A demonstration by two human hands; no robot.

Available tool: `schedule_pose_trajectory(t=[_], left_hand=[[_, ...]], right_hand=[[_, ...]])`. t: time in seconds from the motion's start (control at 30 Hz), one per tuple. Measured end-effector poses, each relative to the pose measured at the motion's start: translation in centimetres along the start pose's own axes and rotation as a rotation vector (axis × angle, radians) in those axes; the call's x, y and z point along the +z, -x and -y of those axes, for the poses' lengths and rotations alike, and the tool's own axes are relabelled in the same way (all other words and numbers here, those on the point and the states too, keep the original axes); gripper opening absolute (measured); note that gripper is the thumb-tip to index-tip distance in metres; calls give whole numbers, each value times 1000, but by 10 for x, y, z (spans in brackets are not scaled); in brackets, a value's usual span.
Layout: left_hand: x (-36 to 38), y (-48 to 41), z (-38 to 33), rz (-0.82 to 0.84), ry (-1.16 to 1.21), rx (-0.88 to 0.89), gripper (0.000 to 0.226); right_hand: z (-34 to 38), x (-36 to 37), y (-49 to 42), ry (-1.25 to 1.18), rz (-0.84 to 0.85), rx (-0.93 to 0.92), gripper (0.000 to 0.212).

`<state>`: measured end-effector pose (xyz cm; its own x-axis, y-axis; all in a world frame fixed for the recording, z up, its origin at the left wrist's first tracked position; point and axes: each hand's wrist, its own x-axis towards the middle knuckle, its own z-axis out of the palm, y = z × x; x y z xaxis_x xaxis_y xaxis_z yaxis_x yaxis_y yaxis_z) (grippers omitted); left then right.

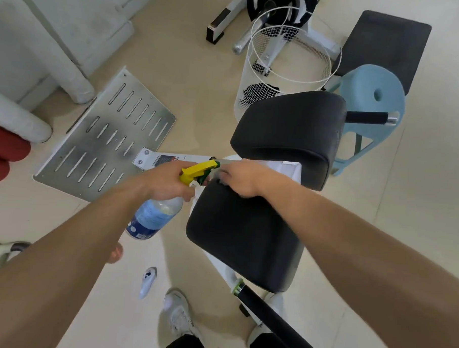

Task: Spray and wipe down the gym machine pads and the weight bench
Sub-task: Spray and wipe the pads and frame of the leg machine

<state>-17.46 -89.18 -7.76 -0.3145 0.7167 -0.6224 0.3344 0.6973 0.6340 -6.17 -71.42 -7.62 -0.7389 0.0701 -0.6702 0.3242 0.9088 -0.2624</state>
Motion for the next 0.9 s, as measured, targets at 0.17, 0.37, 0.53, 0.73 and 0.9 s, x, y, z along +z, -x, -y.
schedule_pose_trajectory(t=[0.17,0.37,0.53,0.73,0.9], left_hand=[[-12,3,3,-24,-55,63,38],[-24,-5,-31,17,-199,103,39],[-24,-12,-79,71,-357,144,39],[-20,-16,-125,169,-470,195,37],[-22,-39,-152,343,-568,248,42]], right_hand=[[19,6,-12,-45,14,39,34],[-26,2,48,-38,-186,60,27],[-59,19,105,-266,-410,231,43],[-88,45,152,-508,-506,482,42],[-98,68,175,-985,-597,758,14]])
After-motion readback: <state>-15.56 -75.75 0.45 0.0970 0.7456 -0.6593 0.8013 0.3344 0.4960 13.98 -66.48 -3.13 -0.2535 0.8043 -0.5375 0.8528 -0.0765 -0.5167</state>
